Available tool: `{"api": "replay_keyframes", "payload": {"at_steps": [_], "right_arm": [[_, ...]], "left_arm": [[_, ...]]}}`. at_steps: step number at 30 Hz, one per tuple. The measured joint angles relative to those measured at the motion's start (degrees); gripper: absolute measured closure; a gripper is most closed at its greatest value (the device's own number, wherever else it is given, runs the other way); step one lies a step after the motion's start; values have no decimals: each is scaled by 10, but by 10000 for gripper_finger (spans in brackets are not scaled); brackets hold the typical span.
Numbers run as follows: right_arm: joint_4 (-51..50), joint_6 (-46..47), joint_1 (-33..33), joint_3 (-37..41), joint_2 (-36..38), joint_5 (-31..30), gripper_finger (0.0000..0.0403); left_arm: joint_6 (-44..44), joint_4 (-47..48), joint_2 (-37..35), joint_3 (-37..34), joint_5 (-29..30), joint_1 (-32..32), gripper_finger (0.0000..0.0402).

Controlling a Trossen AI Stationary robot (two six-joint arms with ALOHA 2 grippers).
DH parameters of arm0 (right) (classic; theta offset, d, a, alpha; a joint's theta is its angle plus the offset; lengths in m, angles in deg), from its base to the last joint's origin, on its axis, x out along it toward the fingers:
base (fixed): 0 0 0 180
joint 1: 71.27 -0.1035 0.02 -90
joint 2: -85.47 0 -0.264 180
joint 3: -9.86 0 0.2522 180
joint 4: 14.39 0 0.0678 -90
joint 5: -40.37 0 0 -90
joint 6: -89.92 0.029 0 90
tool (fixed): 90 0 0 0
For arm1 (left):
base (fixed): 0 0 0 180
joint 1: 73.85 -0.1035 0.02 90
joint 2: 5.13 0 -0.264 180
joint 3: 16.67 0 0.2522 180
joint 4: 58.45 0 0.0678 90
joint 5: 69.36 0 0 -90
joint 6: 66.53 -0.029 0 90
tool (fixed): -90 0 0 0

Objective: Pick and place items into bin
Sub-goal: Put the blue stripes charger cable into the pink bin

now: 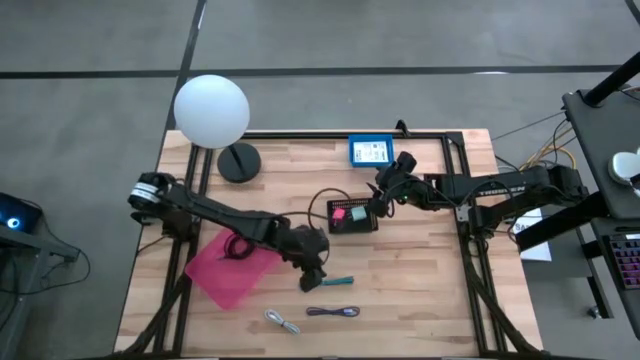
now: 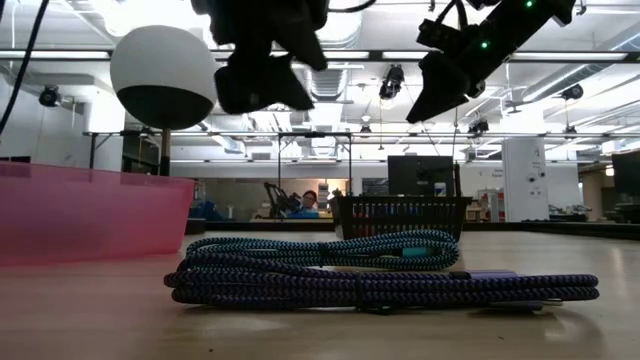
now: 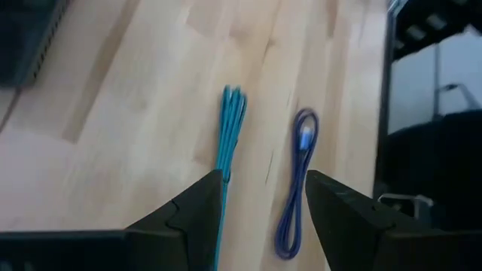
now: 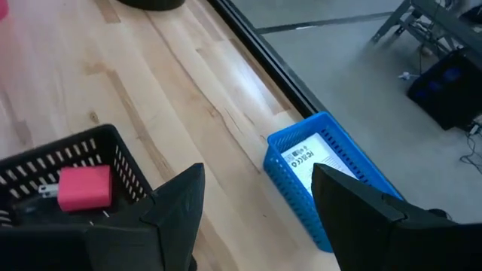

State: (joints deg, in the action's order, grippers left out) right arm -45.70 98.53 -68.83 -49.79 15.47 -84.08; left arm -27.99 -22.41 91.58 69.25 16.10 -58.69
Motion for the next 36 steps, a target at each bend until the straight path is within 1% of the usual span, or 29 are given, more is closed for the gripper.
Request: {"api": "replay_keyframes", "payload": {"at_steps": [6,8,14,19,21,23,26,30,34,36], "right_arm": [[-18,-10,0,-5,5,3,174],[-17,-19,0,-5,8,26,174],[-11,-34,5,-5,30,152,174],[17,-43,6,-2,54,280,174],[31,-43,6,-2,63,318,175],[39,-43,6,-2,74,341,175],[45,-36,6,-2,91,345,175],[48,-32,8,-2,108,344,175],[44,-27,11,0,109,344,175],[45,-27,12,0,109,343,175]], "left_arm": [[0,22,6,0,1,8,226],[-7,44,6,0,6,11,226],[-47,92,5,-3,15,16,226],[-79,88,17,-3,48,23,226],[-92,85,29,-3,48,26,226],[-95,87,36,-4,38,30,226],[-94,87,48,-4,21,36,226],[-90,79,59,0,18,42,226],[-90,52,74,0,15,56,226],[-90,55,83,-3,16,59,226]]}}
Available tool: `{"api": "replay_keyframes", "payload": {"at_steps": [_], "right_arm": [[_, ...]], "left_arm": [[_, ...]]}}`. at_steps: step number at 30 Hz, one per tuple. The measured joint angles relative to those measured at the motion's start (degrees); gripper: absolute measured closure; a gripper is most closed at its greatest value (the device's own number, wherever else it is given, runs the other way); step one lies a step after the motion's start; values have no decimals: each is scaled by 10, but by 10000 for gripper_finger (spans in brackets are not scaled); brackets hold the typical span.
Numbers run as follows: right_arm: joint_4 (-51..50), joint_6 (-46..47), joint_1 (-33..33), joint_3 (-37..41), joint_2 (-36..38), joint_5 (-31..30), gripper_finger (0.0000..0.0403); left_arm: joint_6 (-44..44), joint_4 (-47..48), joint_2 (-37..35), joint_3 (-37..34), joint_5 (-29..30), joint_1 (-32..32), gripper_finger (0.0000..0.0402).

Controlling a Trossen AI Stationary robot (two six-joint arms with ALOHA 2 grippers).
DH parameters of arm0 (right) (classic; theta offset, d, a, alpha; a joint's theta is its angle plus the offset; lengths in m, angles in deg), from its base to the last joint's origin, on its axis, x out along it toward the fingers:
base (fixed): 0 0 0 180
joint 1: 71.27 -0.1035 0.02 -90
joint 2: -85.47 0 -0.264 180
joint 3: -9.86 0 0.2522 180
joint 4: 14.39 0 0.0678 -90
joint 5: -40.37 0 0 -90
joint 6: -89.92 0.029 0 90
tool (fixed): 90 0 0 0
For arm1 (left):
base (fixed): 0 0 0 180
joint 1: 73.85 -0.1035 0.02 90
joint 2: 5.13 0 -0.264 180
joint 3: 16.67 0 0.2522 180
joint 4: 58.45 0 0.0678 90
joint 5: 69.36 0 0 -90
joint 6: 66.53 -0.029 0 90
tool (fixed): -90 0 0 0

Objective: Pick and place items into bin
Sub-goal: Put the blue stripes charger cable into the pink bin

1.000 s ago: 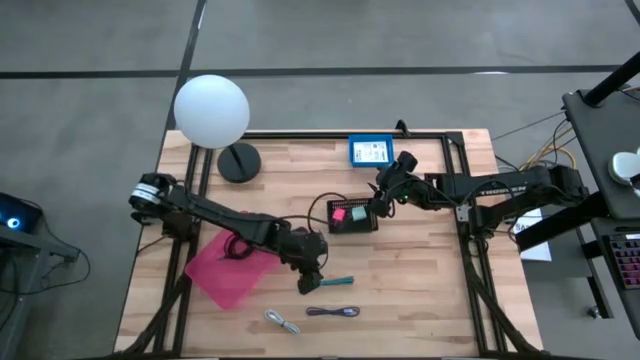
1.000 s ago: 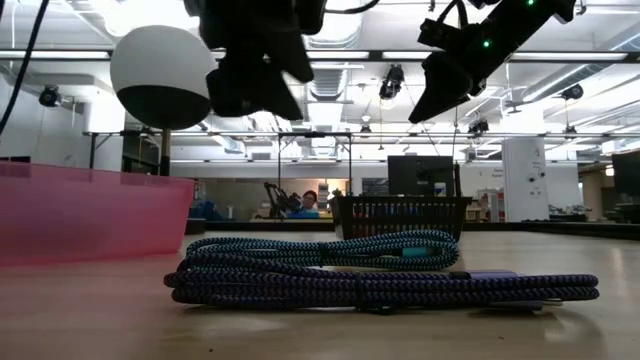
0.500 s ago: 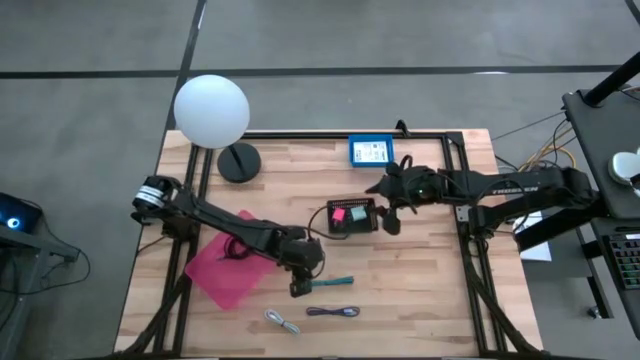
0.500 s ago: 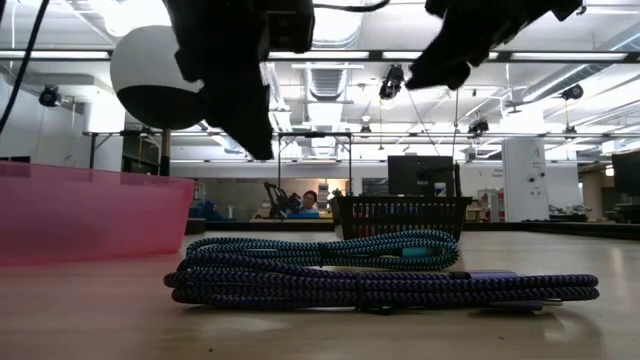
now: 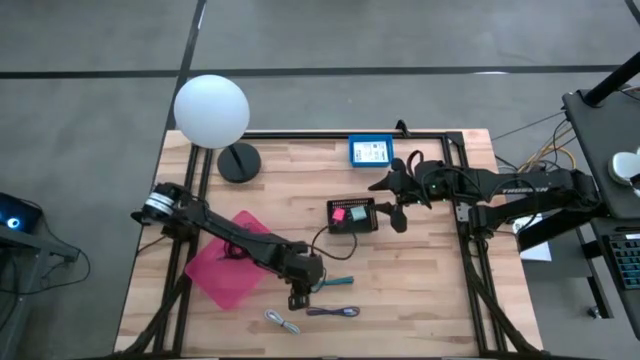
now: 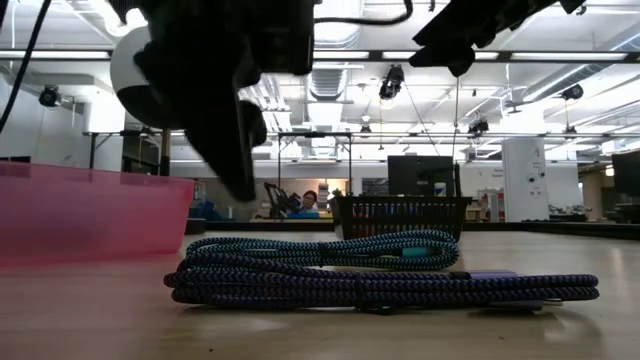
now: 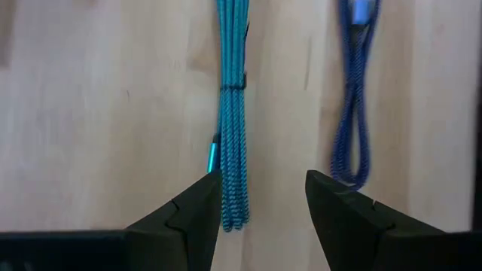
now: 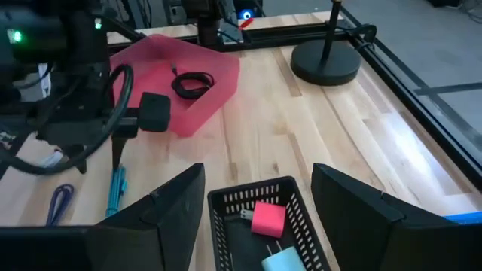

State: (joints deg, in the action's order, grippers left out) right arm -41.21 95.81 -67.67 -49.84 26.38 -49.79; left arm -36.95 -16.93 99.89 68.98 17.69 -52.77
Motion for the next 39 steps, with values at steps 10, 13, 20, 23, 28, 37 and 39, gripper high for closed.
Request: {"api": "replay_keyframes", "payload": {"at_steps": [10,13,20,23,28,37,39], "right_arm": [[0,1,2,1,0,0,175],[0,1,2,1,0,0,175],[0,3,2,2,0,0,175],[0,11,2,2,0,0,175],[0,12,2,2,0,-1,175],[1,17,2,2,0,-45,175],[0,14,2,2,0,-45,175]], "left_arm": [[1,-12,49,0,11,0,226],[7,-23,60,0,5,0,226],[16,-22,68,2,3,0,228],[15,-20,68,0,4,0,247],[15,-13,68,0,3,-1,313],[16,20,63,0,-39,0,387],[16,50,57,3,-43,0,389]]}}
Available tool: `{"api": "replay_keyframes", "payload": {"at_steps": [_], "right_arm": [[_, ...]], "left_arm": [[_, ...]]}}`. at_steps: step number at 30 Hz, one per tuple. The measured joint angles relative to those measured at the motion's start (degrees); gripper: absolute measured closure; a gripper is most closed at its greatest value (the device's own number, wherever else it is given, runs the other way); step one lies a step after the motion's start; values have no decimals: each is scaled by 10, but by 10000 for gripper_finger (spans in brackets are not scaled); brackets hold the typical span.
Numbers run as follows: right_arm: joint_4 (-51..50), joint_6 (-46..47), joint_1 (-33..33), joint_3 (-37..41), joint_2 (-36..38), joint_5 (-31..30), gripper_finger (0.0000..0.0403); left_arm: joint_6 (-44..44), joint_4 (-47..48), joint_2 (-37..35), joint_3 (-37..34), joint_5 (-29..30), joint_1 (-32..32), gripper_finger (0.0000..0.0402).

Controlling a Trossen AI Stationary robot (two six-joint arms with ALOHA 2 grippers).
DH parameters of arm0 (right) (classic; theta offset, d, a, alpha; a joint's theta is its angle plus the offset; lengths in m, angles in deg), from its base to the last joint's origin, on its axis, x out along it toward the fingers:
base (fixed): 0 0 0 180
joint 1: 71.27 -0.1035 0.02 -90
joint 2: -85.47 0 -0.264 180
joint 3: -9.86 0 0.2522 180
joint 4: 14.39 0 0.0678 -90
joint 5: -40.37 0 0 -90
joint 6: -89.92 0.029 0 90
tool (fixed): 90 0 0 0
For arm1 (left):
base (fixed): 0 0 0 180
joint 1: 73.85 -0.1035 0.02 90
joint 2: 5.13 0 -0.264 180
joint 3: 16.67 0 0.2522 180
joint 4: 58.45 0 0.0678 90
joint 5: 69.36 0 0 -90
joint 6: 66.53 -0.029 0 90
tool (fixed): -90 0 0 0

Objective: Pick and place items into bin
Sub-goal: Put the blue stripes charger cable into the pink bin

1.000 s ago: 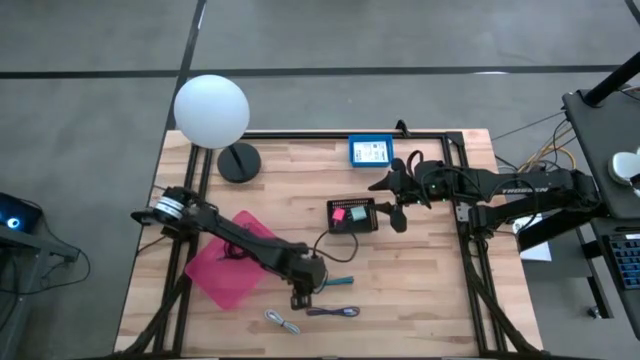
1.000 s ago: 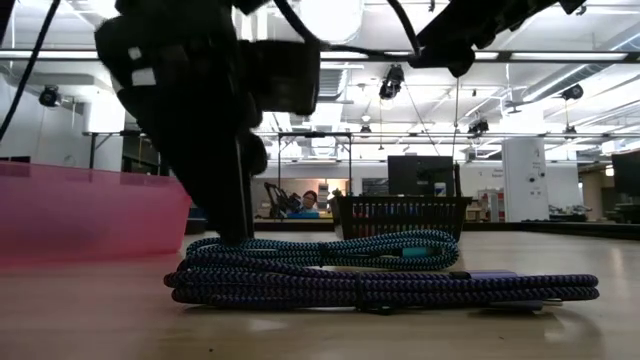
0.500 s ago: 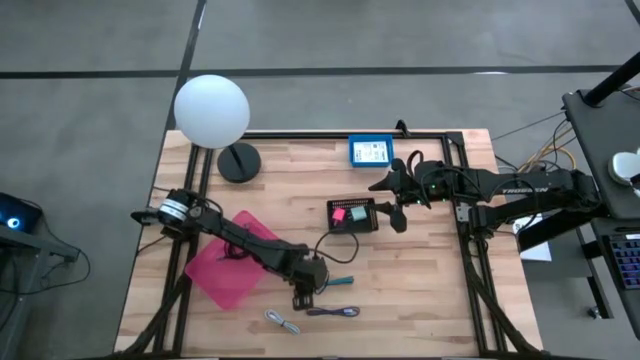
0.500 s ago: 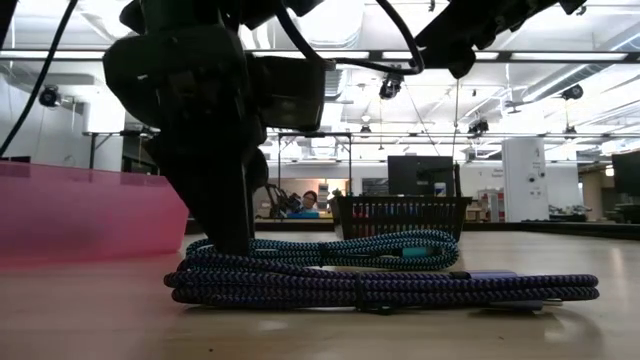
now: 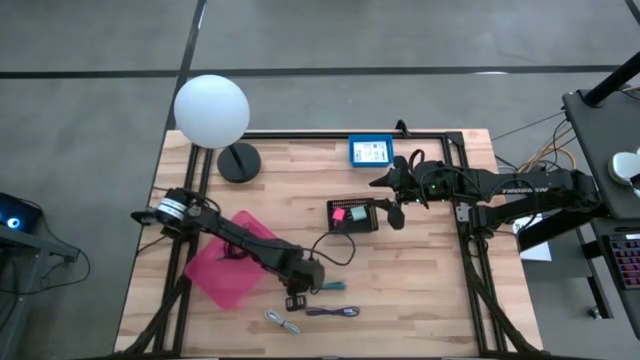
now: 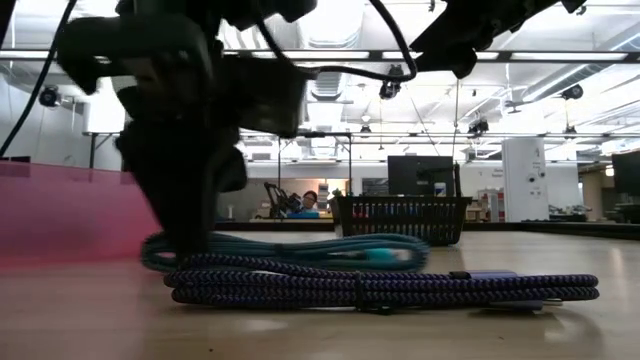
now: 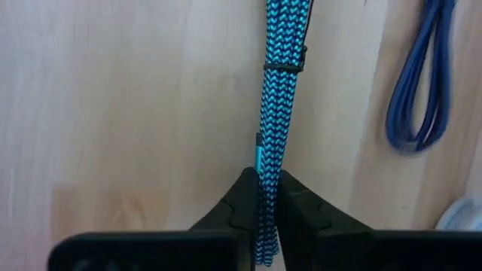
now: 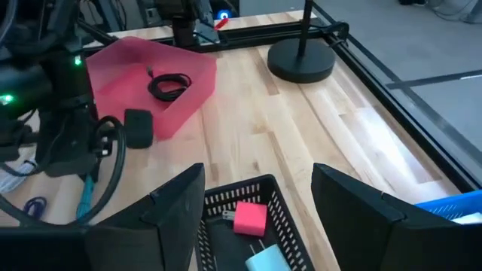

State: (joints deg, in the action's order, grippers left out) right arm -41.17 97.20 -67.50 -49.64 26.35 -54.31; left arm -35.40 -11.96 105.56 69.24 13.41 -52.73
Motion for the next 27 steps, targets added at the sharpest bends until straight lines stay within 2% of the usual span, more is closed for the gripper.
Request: {"api": "replay_keyframes", "payload": {"at_steps": [6,15,21,24,27], "right_arm": [[0,-13,0,0,0,-10,175],[1,-19,0,0,0,-65,175],[1,-20,0,0,0,-93,174],[3,-17,0,0,0,-94,174],[4,-15,0,0,0,-94,174]], "left_arm": [[0,18,-44,0,7,-2,394],[4,13,-134,0,87,-5,394],[62,23,-192,-4,153,-7,394],[132,75,-216,-4,198,-9,394],[188,141,-233,-3,209,-11,394]]}}
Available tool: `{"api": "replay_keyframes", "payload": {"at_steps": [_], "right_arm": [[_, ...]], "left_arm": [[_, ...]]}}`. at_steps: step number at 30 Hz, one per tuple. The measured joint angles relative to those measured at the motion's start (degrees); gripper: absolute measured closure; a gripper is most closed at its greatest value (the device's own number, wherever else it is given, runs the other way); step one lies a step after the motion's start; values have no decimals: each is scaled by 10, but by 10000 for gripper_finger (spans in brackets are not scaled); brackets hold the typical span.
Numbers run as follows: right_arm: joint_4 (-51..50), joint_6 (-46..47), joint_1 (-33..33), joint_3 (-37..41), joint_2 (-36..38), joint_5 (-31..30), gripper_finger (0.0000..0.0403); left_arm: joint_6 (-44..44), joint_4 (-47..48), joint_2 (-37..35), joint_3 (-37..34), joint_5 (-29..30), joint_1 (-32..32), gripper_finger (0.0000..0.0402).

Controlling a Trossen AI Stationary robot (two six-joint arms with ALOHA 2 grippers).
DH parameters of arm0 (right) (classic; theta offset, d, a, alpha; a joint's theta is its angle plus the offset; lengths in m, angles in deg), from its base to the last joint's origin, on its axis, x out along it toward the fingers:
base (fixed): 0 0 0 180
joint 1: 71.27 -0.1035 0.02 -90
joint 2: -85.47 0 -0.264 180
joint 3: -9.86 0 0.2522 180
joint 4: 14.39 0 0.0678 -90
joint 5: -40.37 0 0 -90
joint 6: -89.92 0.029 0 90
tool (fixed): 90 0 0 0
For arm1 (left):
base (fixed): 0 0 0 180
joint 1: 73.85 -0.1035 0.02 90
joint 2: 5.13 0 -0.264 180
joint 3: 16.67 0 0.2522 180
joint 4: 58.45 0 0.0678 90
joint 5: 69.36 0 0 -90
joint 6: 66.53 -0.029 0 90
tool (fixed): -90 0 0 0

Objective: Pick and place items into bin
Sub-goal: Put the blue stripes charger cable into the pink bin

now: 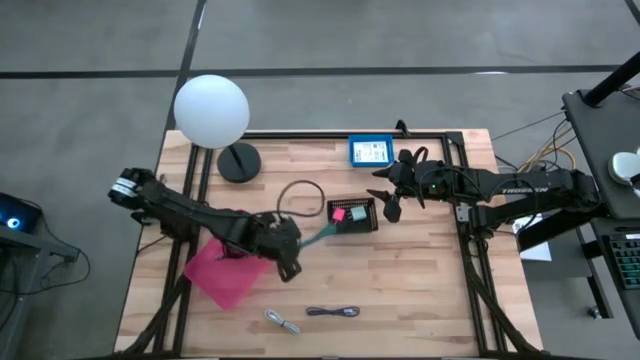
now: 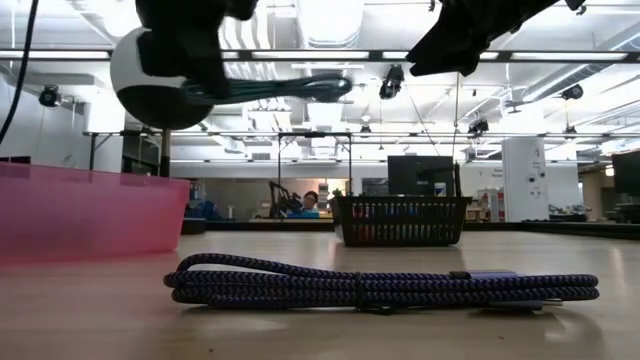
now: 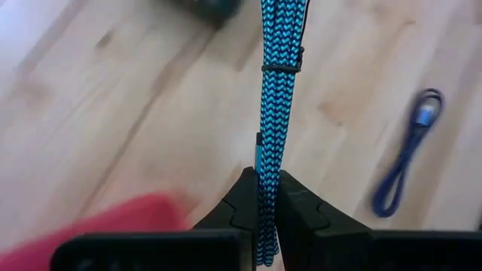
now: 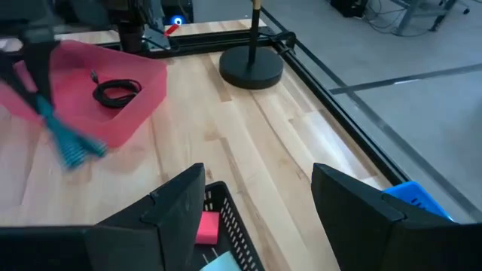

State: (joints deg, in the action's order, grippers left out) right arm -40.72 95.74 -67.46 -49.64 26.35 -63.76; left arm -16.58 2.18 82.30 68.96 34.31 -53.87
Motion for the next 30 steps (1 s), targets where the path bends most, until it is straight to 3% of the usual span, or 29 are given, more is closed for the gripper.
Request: {"api": "replay_keyframes", "payload": {"at_steps": [12,30], "right_arm": [[15,2,0,0,0,-11,174],[14,15,0,0,0,-11,175]], "left_arm": [[170,176,-45,-3,-32,4,394],[320,338,-91,-26,-64,63,394]]}}
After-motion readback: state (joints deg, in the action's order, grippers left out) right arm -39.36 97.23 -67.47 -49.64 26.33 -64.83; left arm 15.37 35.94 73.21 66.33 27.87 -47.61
